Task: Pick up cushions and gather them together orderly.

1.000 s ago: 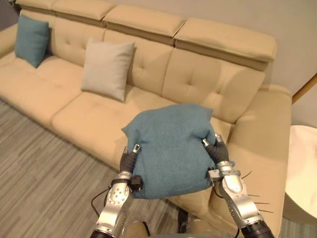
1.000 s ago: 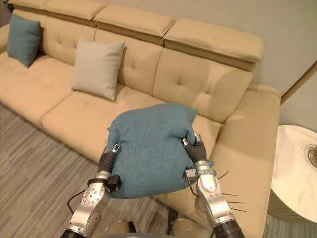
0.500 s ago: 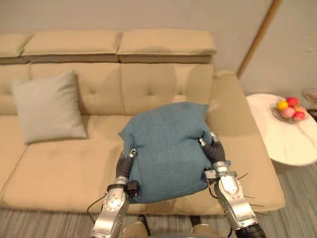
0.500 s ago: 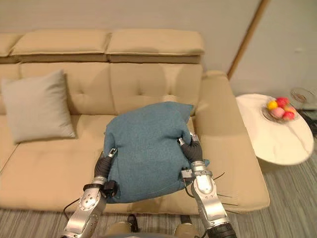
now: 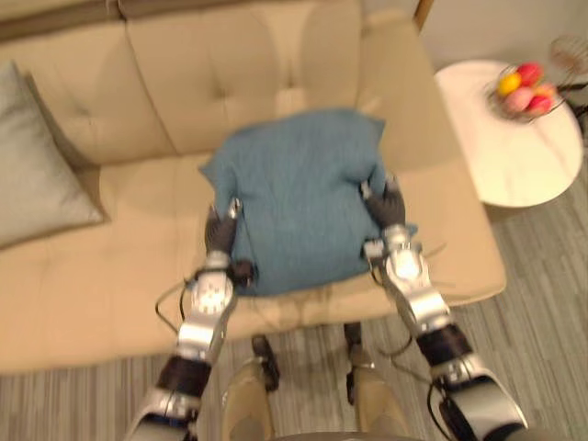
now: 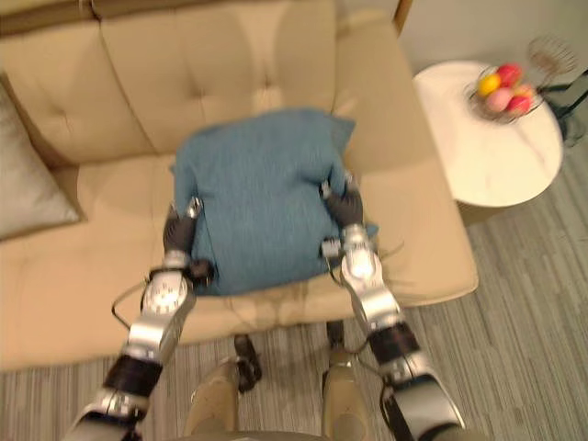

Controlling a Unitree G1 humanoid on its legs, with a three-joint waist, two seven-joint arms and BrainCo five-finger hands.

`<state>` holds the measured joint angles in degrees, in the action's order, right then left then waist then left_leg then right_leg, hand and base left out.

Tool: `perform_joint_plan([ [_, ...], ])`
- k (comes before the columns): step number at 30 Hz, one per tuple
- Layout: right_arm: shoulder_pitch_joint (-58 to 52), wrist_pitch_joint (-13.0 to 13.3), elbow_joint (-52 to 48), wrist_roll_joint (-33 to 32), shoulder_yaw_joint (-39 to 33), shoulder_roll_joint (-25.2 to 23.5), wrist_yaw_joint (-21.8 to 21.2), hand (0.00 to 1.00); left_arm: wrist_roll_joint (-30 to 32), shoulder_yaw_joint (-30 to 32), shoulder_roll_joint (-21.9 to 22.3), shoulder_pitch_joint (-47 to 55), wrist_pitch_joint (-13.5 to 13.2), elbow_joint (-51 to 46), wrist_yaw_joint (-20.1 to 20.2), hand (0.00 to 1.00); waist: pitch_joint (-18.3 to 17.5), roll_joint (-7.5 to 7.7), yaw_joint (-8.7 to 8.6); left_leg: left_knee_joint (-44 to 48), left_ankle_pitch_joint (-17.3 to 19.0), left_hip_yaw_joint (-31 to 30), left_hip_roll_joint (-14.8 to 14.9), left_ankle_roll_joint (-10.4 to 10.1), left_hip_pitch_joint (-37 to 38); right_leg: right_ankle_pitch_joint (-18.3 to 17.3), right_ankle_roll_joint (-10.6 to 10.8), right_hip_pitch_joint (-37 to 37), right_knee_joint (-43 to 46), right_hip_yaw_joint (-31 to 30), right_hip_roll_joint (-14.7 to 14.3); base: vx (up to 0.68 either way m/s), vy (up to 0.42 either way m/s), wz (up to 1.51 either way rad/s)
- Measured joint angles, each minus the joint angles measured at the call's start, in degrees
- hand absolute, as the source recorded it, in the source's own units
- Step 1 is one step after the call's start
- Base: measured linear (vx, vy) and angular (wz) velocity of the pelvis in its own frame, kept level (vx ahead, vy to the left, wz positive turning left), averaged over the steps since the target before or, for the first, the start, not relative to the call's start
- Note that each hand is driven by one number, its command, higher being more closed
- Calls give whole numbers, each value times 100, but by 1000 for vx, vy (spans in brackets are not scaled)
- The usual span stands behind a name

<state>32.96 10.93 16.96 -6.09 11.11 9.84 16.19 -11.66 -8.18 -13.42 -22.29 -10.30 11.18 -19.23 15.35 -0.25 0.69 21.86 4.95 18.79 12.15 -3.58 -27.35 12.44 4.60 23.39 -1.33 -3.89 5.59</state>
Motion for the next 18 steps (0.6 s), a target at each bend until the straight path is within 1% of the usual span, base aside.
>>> perform_joint_plan([
  [1, 424, -46, 12, 68, -158, -1, 172, 100, -12, 17, -113, -541, 1, 70, -201, 100, 137, -1, 40, 63, -42, -96, 12, -8, -226, 59, -4, 138, -1, 87, -6, -155, -55, 24],
  [2, 640, -60, 36, 146, -231, -3, 263, 100, -29, 25, -182, -808, 0, 101, -280, 100, 249, 14, 50, 60, -89, -140, 3, 12, -265, 70, -6, 157, 9, 128, -2, -186, -65, 32],
  [3, 1067, -67, 153, 229, -399, 0, 337, 100, -54, 37, -348, -1373, -3, 325, -364, 100, 383, 21, 80, 38, -156, -185, -12, 26, -353, 92, -8, 223, 30, 194, 12, -149, -49, 32],
  [4, 1749, -80, 451, 337, -599, -1, 519, 100, -94, 28, -537, -2235, -2, 792, -504, 100, 478, 21, 124, -11, -271, -250, -52, 53, -518, 118, -9, 387, 70, 253, 39, -145, -46, 28],
  [5, 2049, -85, 589, 385, -679, -1, 573, 100, -118, 25, -612, -2603, -2, 976, -555, 100, 513, 25, 144, -40, -321, -280, -73, 53, -596, 135, -8, 470, 92, 263, 47, -159, -53, 25],
  [6, 2581, -88, 816, 407, -797, 0, 676, 100, -118, 29, -764, -3247, -4, 1268, -621, 100, 567, 23, 152, -146, -445, -318, -126, 70, -718, 166, -20, 620, 109, 303, 76, -104, -41, 24],
  [8, 3442, -86, 1229, 460, -1033, -26, 884, 100, -110, 166, -929, -4261, -5, 1691, -729, 100, 591, 15, 140, -278, -640, -447, -199, 78, -1020, 220, -23, 897, 117, 417, 105, -81, -38, 35],
  [9, 3823, -84, 1422, 466, -1131, -6, 1011, 0, -104, 188, -957, -4758, -7, 1894, -770, 0, 609, 10, 109, -384, -757, -523, -234, 90, -1144, 230, -30, 1007, 114, 516, 122, -52, -37, 47],
  [10, 4245, -75, 1681, 467, -1211, 55, 1146, 0, -99, 208, -1006, -5283, -16, 2133, -838, 0, 692, 12, 53, -527, -873, -642, -285, 89, -1218, 230, -30, 1060, 111, 646, 144, -48, -38, 45],
  [11, 4389, -74, 1801, 467, -1237, 86, 1171, 0, -99, 211, -1006, -5451, -20, 2243, -860, 0, 693, 11, 21, -610, -935, -692, -315, 81, -1261, 230, -31, 1102, 111, 698, 157, -44, -34, 42],
  [14, 5154, -76, 2451, 389, -1337, 382, 1234, 0, -110, 246, -988, -6303, -28, 3001, -868, 0, 698, 9, 11, -1114, -1295, -863, -435, 65, -1509, 231, -34, 1442, 109, 906, 204, -37, -38, 36],
  [16, 5395, -106, 2749, 184, -1339, 503, 1220, 0, -144, 363, -949, -6579, -5, 3397, -816, 0, 749, 3, 7, -1291, -1427, -951, -450, 51, -1612, 231, -34, 1557, 106, 1024, 204, -17, -36, 26],
  [17, 5501, -139, 2921, -27, -1355, 547, 1169, 0, -194, 419, -949, -6682, 40, 3598, -718, 0, 820, 0, 19, -1393, -1492, -995, -454, 40, -1649, 231, -34, 1608, 106, 1095, 200, -3, -36, 21],
  [18, 5517, -165, 2967, -106, -1357, 557, 1138, 0, -234, 437, -951, -6691, 66, 3661, -686, 0, 871, -11, 18, -1435, -1516, -1012, -455, 27, -1662, 231, -34, 1622, 102, 1142, 200, 7, -24, 16],
])
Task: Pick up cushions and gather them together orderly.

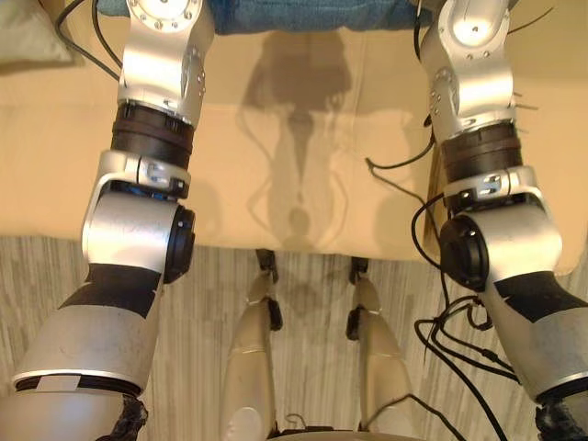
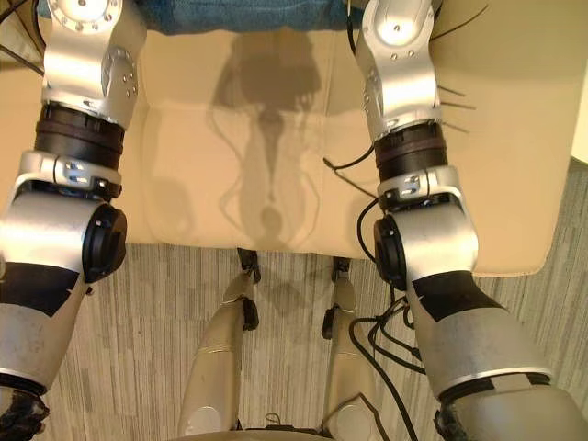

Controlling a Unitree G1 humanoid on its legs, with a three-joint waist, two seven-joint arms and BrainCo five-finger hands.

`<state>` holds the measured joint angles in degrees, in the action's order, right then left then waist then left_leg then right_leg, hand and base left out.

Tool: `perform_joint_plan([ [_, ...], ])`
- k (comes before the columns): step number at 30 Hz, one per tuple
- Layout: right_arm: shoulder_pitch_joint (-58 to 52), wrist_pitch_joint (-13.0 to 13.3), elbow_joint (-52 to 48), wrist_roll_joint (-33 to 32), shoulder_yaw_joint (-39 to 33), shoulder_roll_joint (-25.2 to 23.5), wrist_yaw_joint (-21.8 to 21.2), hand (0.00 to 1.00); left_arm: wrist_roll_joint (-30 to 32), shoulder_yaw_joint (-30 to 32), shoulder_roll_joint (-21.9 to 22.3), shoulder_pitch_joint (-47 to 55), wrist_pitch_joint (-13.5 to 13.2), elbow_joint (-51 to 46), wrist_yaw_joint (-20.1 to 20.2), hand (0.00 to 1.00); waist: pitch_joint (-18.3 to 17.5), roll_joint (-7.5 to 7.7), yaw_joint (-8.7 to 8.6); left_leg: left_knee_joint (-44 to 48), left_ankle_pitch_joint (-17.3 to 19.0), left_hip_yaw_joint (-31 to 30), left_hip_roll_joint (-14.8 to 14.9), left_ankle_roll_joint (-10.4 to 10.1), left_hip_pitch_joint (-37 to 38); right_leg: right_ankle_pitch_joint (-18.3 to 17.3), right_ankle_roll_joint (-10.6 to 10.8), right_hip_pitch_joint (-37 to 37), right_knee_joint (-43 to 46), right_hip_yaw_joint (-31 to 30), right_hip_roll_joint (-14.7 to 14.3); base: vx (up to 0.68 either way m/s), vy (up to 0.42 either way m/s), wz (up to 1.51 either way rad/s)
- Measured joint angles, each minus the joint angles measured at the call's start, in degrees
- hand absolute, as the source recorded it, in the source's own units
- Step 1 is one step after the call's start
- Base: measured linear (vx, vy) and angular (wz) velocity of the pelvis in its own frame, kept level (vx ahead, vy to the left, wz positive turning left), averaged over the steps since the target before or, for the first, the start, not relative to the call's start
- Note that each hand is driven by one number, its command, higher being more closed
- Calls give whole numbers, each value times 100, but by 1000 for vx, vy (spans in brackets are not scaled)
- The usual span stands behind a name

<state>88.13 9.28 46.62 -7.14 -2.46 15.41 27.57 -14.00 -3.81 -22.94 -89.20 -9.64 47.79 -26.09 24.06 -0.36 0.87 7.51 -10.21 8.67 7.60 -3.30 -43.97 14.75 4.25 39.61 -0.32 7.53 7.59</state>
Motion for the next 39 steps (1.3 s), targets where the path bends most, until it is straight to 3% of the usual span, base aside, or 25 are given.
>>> perform_joint_plan([
  [3, -10, -93, 115, -338, 12, 14, -71, 0, 0, 176, 29, 7, 183, 319, 231, 0, 72, 1, 9, -259, -158, -24, -30, -34, -122, -1, 0, 195, -5, 79, 14, 26, -5, 12],
  [8, -351, -194, 237, -589, 127, -61, -301, 0, -4, 285, 290, 283, 267, 616, 606, 0, 178, 0, 4, -343, -204, -2, -28, -19, -183, 0, 0, 273, 18, 182, 54, 23, 29, 6],
  [16, -1659, -193, 224, -644, 520, -557, -446, 0, -3, 669, 367, 1353, 253, 427, 724, 0, 178, 0, -13, -375, -199, 301, 45, -25, 81, -70, -81, 255, 180, -8, 26, -18, 24, -14],
  [20, -2076, -189, -160, -611, 518, -510, -535, 0, 0, 688, 296, 1737, 199, 183, 751, 0, 178, 0, -23, -533, -197, 353, 89, -80, 289, -146, -148, 188, 280, -18, -36, -69, -10, -9],
  [23, -2468, -180, -1085, -545, 610, -397, -561, 0, -5, 681, 54, 2285, 164, -383, 847, 0, 178, 0, -1, -541, -224, 391, 163, -117, 395, -166, -175, 137, 344, -19, -95, -53, -29, -7],
  [27, -3748, 4, -3088, -371, 920, 90, -821, 0, -119, 596, -205, 3729, -84, -1923, 941, 0, 176, 1, 17, -334, -151, 393, 240, -109, 763, -260, -170, -352, 361, -6, -134, -26, -34, 2],
  [30, -5310, 232, -4242, -144, 930, 202, -1190, 0, -101, 580, -116, 5430, -301, -3061, 1114, 0, 173, 2, 76, 225, 321, 390, 346, -139, 1228, -642, -164, -862, 769, 7, -136, 15, -44, -4],
  [32, -6788, 359, -4727, 67, 925, 185, -1549, 0, -7, 543, 310, 6805, -424, -3602, 1322, 0, 107, -7, 132, 641, 721, 389, 410, -147, 1586, -1002, -120, -1240, 1104, -3, -126, 33, -19, -4],
  [35, -8122, 363, -4572, 256, 922, 51, -1920, 0, 137, 370, 758, 8063, -424, -3538, 1622, 0, -289, 2, 154, 795, 982, 392, 419, -184, 1768, -1185, -75, -1463, 1146, -10, -149, 75, -3, -3],
  [39, -9077, 264, -2700, 571, 783, -233, -2477, 0, 459, 159, 1005, 9041, -304, -1952, 2301, 0, -846, 3, 43, 784, 1184, 416, 364, -177, 2283, -1237, -15, -1998, 900, -136, -136, 90, 29, -12],
])
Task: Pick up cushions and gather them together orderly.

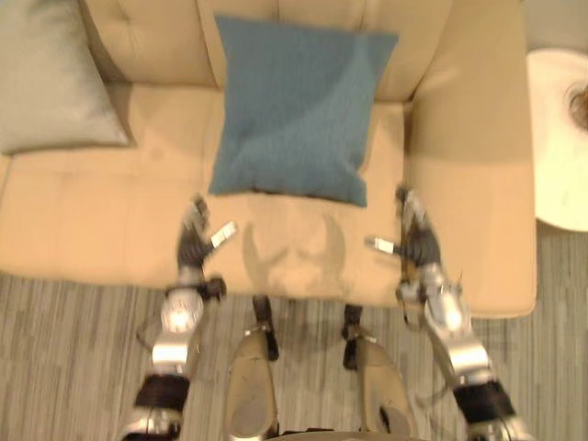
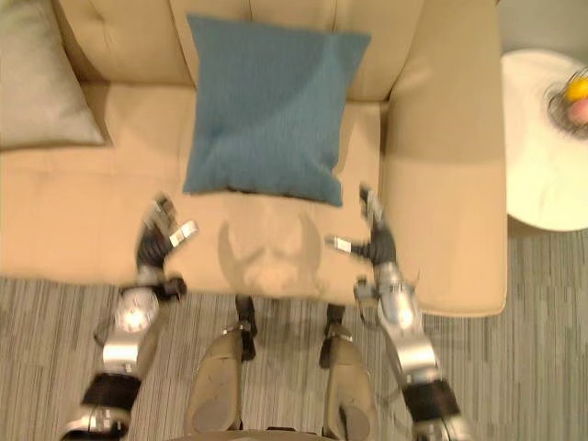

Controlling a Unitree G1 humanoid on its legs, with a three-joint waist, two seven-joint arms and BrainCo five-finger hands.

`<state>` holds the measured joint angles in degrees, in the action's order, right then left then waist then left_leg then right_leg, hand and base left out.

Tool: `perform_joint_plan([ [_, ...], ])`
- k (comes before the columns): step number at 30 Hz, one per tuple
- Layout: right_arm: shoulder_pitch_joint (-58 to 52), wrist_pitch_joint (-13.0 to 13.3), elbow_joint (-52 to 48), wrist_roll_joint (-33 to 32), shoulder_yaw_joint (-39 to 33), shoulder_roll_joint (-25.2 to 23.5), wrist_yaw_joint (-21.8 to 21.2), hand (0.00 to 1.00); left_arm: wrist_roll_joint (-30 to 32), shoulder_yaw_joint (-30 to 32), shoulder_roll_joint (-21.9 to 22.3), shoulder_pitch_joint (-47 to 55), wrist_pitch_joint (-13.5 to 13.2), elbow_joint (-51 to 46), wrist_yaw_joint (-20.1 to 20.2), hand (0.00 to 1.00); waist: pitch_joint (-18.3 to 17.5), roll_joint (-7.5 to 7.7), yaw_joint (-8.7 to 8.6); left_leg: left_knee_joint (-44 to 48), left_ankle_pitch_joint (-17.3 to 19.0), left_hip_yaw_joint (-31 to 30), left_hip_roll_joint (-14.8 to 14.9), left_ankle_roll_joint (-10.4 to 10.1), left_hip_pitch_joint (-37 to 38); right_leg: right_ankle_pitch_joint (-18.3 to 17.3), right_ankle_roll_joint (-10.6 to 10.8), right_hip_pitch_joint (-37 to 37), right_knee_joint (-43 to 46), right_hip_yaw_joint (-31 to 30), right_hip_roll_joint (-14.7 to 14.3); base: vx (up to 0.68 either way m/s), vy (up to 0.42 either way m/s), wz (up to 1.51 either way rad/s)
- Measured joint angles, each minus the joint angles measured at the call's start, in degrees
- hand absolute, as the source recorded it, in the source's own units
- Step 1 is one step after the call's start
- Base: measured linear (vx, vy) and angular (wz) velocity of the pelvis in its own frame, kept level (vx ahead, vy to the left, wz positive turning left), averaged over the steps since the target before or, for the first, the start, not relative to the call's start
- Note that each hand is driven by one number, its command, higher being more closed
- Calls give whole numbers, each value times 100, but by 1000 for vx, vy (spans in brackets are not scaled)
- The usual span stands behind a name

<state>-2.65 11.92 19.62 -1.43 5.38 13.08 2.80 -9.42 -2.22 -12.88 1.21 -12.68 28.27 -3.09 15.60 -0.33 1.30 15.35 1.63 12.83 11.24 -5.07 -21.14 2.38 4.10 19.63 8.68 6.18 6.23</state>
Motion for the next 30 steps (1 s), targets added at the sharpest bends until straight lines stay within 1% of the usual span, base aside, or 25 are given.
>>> perform_joint_plan([
  [1, -75, -27, 605, 95, -186, -111, -79, 0, 155, 20, 7, 69, 51, 587, 123, 0, -65, 6, -56, -121, 0, 14, -38, 0, 226, 33, 40, -245, -136, -5, 14, 83, 30, -4],
  [2, -177, -101, 1102, 192, -392, -186, -126, 0, 387, 57, 24, 97, 131, 1100, 204, 0, -140, 15, -64, -215, 2, 68, -59, -2, 460, 56, 58, -459, -263, -28, 20, 70, 32, -7],
  [5, -428, -173, 1984, 332, -771, -208, -186, 0, 803, 323, 108, 326, 240, 1800, 317, 0, -422, 53, -74, -525, 1, 161, -154, -4, 949, 92, 108, -864, -517, -112, 44, 76, 26, -13],
  [6, -473, -193, 2100, 360, -825, -205, -187, 0, 852, 367, 108, 385, 251, 1894, 320, 0, -466, 56, -78, -569, 1, 167, -168, -4, 1048, 106, 131, -956, -555, -130, 45, 91, 21, -11],
  [7, -597, -227, 2376, 389, -951, -206, -192, 0, 1003, 517, 113, 513, 273, 2086, 319, 0, -599, 72, -100, -685, 0, 188, -194, -6, 1270, 106, 136, -1141, -636, -145, 50, 100, 23, -7],
  [9, -687, -242, 2677, 420, -1053, -196, -194, 0, 1066, 639, 110, 662, 300, 2231, 319, 0, -757, 102, -153, -826, -9, 221, -225, -20, 1494, 105, 137, -1283, -704, -169, 58, 74, 16, -9],
  [11, -696, -277, 2860, 464, -1113, -204, -237, 0, 1160, 712, 91, 817, 299, 2357, 320, 0, -864, 167, -190, -977, -26, 370, -246, -43, 1747, 102, 143, -1393, -733, -316, 54, 56, 20, -27],
  [13, -643, -310, 2860, 601, -1115, -201, -286, 0, 1194, 713, 93, 868, 299, 2409, 325, 0, -874, 210, -187, -899, -13, 512, -234, -41, 1747, 155, 153, -1310, -708, -481, 40, 7, 24, -39],
  [14, -599, -323, 2859, 637, -1101, -204, -298, 0, 1199, 713, 91, 828, 297, 2405, 324, 0, -872, 224, -178, -716, 59, 543, -203, -34, 1588, 190, 171, -1214, -659, -519, 37, -21, 25, -30],
  [15, -583, -326, 2857, 644, -1095, -205, -298, 0, 1199, 711, 90, 774, 297, 2405, 325, 0, -875, 231, -184, -538, 115, 538, -184, 15, 1443, 235, 206, -1126, -622, -515, 43, -39, 23, -28],
  [16, -563, -327, 2832, 645, -1011, -164, -291, 0, 1179, 704, 111, 621, 297, 2377, 335, 0, -869, 222, -158, -193, 227, 498, -141, 191, 1116, 411, 344, -770, -360, -520, 31, -98, 40, -33],
  [17, -527, -342, 2839, 643, -923, -139, -294, 0, 1172, 708, 124, 598, 293, 2264, 338, 0, -862, 155, -97, -191, 221, 526, 23, 210, 1002, 549, 522, -707, -368, -528, -6, -160, 22, -33],
  [18, -475, -354, 2854, 642, -888, -164, -296, 0, 1168, 733, 136, 557, 275, 2259, 333, 0, -823, 143, -104, -129, 221, 549, 71, 208, 994, 137, 429, -533, 283, -497, 28, -199, 7, 8],
  [19, -544, -370, 2873, 633, -827, -227, -298, 0, 1152, 723, 145, 500, 289, 2180, 315, 0, -784, 112, -146, -28, 218, 417, 56, 208, 1041, -779, 336, -222, 2308, -462, 102, -142, -24, 35],
  [20, -577, -365, 2874, 625, -809, -258, -299, 0, 1139, 725, 145, 511, 285, 2147, 308, 0, -778, 149, -147, 4, 216, 361, 43, 210, 1084, -958, 431, -250, 2897, -488, 121, -115, -58, 60],
  [21, -576, -358, 2949, 617, -737, -307, -303, 0, 1113, 721, 137, 585, 291, 2082, 306, 0, -816, 257, -168, 98, 204, 267, -23, 212, 1092, -1180, 643, -472, 3717, -513, 195, -162, -117, 47],
  [22, -596, -357, 2958, 606, -724, -326, -302, 0, 1111, 702, 139, 656, 296, 1995, 303, 0, -854, 337, -150, 137, 178, 228, -76, 202, 1066, -1281, 688, -682, 3874, -598, 200, -185, -147, 45],
  [23, -573, -343, 2944, 596, -726, -324, -288, 0, 1108, 688, 155, 683, 306, 1915, 302, 0, -863, 392, -92, 191, 101, 188, -125, 200, 1031, -1533, 651, -891, 3703, -649, 192, -261, -186, 27],
  [24, -412, -347, 2953, 575, -741, -243, -265, 0, 1060, 684, 262, 633, 343, 1854, 299, 0, -926, 371, 7, 171, -169, 165, -119, 155, 741, -1841, 538, -997, 2950, -607, 37, -157, -123, 10],
  [25, -305, -342, 2948, 545, -755, -205, -259, 0, 999, 666, 338, 633, 339, 1805, 293, 0, -907, 261, 51, 27, -317, 158, -63, 132, 652, -1882, 463, -994, 2633, -590, -53, -323, -138, -13],
  [26, -59, -335, 2958, 478, -785, -160, -205, 0, 965, 606, 470, 625, 339, 1734, 301, 0, -799, 76, 115, -298, -645, 146, 21, 43, 508, -2000, 237, -1054, 2036, -471, -187, -359, -125, -15],
  [27, 91, -349, 2975, 421, -787, -96, -170, 0, 935, 589, 588, 592, 361, 1738, 292, 0, -689, -121, 84, -489, -878, 88, 121, 5, 389, -1968, -87, -1046, 1740, -390, -343, -450, -160, 2],
  [28, 117, -360, 2977, 419, -787, -44, -153, 0, 893, 507, 636, 602, 364, 1709, 290, 0, -637, -276, 57, -675, -986, 16, 193, -86, 389, -1850, -170, -1050, 1642, -271, -438, -404, -146, 38],
  [29, 89, -392, 2986, 411, -851, -53, -152, 0, 884, 401, 656, 626, 365, 1701, 294, 0, -612, -310, -41, -1091, -752, -19, 204, -380, 491, -1656, -298, -1059, 1442, -111, -425, -295, -87, 46],
  [30, 70, -399, 2983, 403, -920, -86, -149, 0, 881, 405, 653, 626, 364, 1696, 293, 0, -586, -264, -49, -1061, -734, -5, 175, -372, 498, -1602, -364, -1052, 1387, -50, -385, -338, -90, 47],
])
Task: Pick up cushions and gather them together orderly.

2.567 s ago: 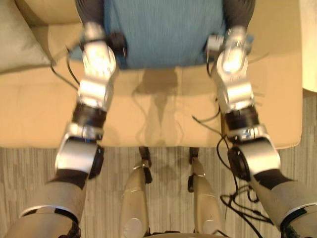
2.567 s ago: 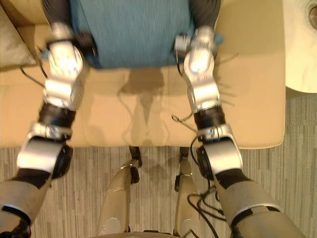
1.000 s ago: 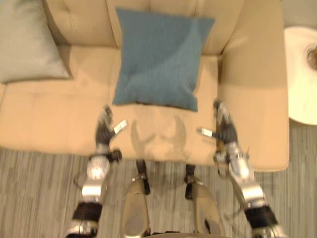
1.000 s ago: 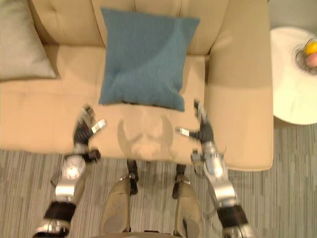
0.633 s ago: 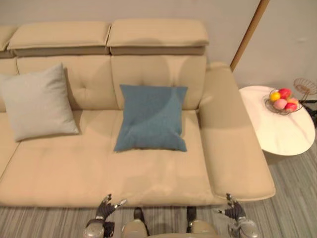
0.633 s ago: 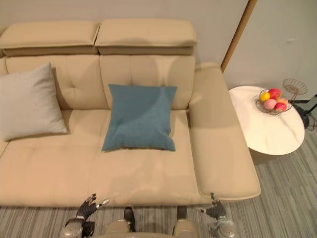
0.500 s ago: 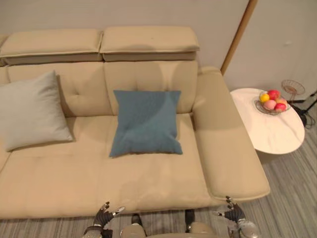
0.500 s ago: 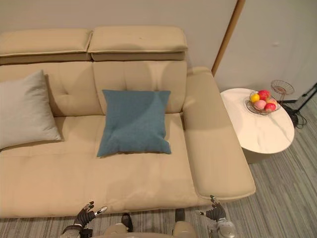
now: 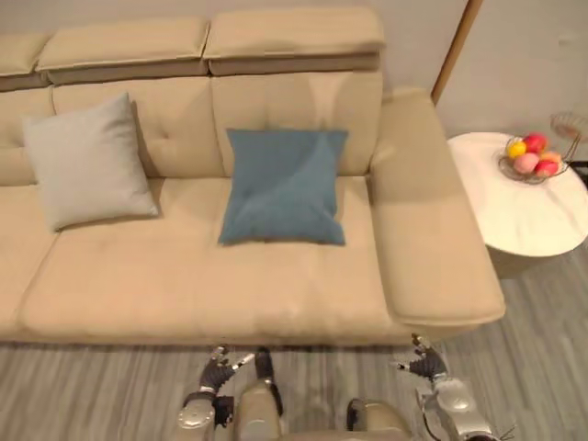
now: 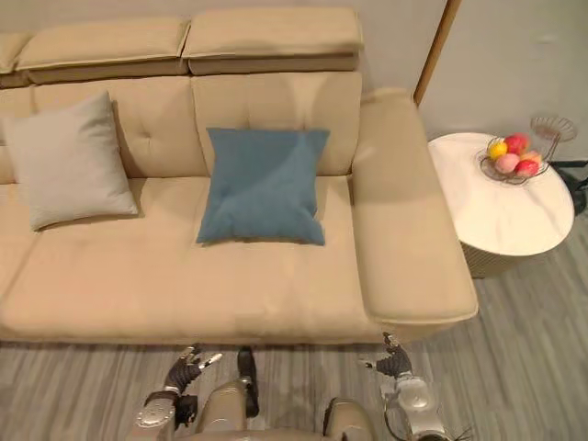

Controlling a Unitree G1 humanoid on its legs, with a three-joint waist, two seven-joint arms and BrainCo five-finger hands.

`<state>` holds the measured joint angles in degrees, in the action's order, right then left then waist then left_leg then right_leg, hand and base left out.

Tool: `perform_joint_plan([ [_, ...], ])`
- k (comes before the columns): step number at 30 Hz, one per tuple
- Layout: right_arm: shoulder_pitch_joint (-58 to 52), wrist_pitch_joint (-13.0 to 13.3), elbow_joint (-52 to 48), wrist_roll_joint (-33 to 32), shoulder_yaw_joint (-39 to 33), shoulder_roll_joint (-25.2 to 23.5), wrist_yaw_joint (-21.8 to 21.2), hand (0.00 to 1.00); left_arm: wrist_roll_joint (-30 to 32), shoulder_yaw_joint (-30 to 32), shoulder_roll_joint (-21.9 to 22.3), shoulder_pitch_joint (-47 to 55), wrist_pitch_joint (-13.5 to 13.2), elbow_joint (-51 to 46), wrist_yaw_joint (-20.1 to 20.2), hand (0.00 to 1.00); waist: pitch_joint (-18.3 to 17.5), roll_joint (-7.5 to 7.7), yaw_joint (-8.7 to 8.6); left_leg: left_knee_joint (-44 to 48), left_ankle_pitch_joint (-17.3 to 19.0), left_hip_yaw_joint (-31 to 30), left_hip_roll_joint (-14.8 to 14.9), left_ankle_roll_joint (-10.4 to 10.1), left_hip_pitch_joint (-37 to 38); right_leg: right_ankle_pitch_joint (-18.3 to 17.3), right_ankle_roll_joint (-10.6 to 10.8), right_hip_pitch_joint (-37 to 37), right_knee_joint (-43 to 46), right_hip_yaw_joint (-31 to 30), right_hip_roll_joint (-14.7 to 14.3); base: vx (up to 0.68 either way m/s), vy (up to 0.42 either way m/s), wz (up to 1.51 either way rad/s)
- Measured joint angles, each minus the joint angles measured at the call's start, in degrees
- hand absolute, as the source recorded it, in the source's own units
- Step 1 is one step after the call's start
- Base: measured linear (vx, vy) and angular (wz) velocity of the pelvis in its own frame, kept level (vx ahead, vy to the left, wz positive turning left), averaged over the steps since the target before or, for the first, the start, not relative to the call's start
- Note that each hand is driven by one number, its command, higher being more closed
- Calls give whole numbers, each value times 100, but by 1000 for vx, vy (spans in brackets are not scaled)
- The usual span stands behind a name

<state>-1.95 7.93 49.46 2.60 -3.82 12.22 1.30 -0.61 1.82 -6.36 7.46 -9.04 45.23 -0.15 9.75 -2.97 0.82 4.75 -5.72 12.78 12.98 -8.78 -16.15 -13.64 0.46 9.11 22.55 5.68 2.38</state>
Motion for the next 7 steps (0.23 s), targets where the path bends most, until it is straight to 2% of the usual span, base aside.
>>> perform_joint_plan([
  [1, -53, -7, -4, -43, -220, -69, 17, 0, 3, 6, -5, 9, 1, -22, 1, 0, 36, 105, -8, 550, 80, 1, -60, 144, 0, 77, -84, 19, -44, 53, 130, -242, -60, 34],
  [3, -149, -10, -4, -93, -338, -49, 103, 0, 3, 6, -3, 43, 0, -51, 4, 0, 32, 182, -12, 1570, 420, 4, -238, 450, 99, 191, -103, 58, -157, 60, 280, -269, -28, 21],
  [5, -218, -13, -6, -99, -468, -44, 119, 0, 3, 84, -22, 123, -6, -94, 9, 0, 12, 144, -13, 1989, 1170, -22, -206, 502, 417, 435, -25, 138, -371, 36, 275, -200, 63, 4],
  [6, -238, -15, -5, -97, -486, -57, 117, 0, 4, 89, -23, 142, -5, -93, 11, 0, 9, 141, -12, 1918, 1260, -22, -208, 479, 531, 467, 14, 149, -410, 26, 274, -155, 144, -4],
  [7, -290, -23, -5, -95, -495, -62, 107, 0, 6, 90, -19, 157, -4, -93, 14, 0, -34, 65, -11, 1411, 1359, -22, -267, 379, 824, 553, 137, 154, -495, 15, 255, -112, 104, -4],
])
